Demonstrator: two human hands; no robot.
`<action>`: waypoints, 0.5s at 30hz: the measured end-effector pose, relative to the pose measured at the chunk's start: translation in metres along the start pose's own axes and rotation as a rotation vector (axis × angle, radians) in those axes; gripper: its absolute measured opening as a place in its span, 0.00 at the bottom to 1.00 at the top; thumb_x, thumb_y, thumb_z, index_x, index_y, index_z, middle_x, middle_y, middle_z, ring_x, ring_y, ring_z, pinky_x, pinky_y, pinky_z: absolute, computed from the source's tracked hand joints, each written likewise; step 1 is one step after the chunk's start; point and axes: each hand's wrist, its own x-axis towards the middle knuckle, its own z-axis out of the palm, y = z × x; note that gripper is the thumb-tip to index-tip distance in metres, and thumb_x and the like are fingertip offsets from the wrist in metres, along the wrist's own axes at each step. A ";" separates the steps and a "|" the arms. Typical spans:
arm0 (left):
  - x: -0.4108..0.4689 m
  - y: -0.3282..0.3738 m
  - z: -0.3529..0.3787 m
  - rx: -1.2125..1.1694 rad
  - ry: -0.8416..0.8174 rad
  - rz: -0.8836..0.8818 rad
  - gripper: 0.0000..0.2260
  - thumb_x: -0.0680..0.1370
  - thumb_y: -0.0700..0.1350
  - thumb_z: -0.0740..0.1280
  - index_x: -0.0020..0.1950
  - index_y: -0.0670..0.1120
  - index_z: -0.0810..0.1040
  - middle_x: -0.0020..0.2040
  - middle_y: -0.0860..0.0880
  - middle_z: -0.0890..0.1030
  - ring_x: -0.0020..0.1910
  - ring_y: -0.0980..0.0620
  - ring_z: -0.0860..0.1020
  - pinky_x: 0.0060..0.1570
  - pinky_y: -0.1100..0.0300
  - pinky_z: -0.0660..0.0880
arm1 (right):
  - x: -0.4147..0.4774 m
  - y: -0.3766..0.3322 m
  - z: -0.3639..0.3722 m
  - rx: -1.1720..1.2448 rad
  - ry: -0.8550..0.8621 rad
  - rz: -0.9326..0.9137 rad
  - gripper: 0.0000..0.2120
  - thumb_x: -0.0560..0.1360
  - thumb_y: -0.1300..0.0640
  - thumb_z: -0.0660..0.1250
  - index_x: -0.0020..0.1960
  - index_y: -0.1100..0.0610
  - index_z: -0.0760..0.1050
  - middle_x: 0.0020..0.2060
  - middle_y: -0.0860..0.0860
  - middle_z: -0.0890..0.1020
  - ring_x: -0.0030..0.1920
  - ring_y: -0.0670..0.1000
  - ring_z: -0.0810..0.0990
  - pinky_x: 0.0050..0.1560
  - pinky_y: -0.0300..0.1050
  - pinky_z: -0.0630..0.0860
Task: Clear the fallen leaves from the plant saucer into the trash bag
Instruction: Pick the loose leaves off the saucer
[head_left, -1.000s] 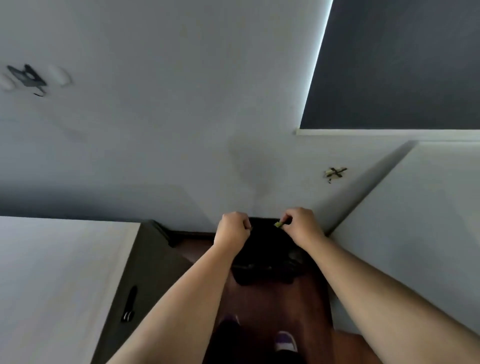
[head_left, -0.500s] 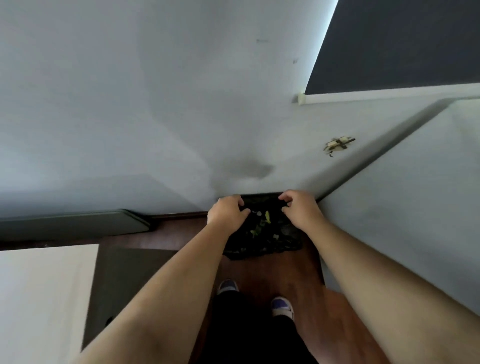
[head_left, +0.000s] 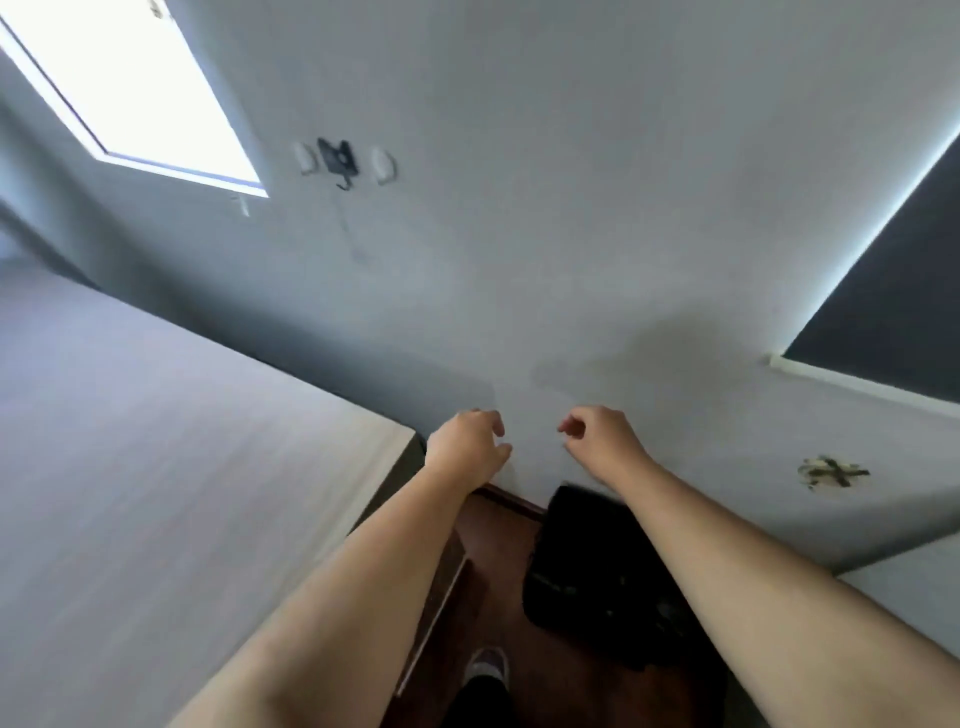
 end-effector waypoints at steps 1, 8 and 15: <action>-0.016 -0.021 -0.014 -0.018 0.047 -0.050 0.12 0.75 0.51 0.65 0.56 0.49 0.77 0.59 0.47 0.79 0.59 0.44 0.77 0.56 0.52 0.75 | -0.002 -0.026 0.007 -0.017 -0.027 -0.065 0.09 0.70 0.64 0.67 0.48 0.60 0.82 0.48 0.57 0.85 0.52 0.56 0.82 0.54 0.42 0.75; -0.162 -0.163 -0.085 -0.071 0.315 -0.510 0.12 0.76 0.51 0.64 0.58 0.50 0.77 0.61 0.47 0.78 0.58 0.45 0.77 0.53 0.54 0.74 | -0.052 -0.191 0.093 -0.150 -0.273 -0.501 0.07 0.72 0.59 0.67 0.50 0.55 0.81 0.48 0.53 0.84 0.49 0.52 0.82 0.51 0.41 0.76; -0.344 -0.293 -0.097 -0.141 0.477 -0.941 0.10 0.75 0.47 0.64 0.53 0.47 0.80 0.54 0.44 0.82 0.54 0.43 0.79 0.51 0.55 0.75 | -0.152 -0.325 0.208 -0.208 -0.513 -0.797 0.08 0.73 0.59 0.66 0.50 0.55 0.81 0.43 0.51 0.80 0.44 0.51 0.79 0.42 0.39 0.71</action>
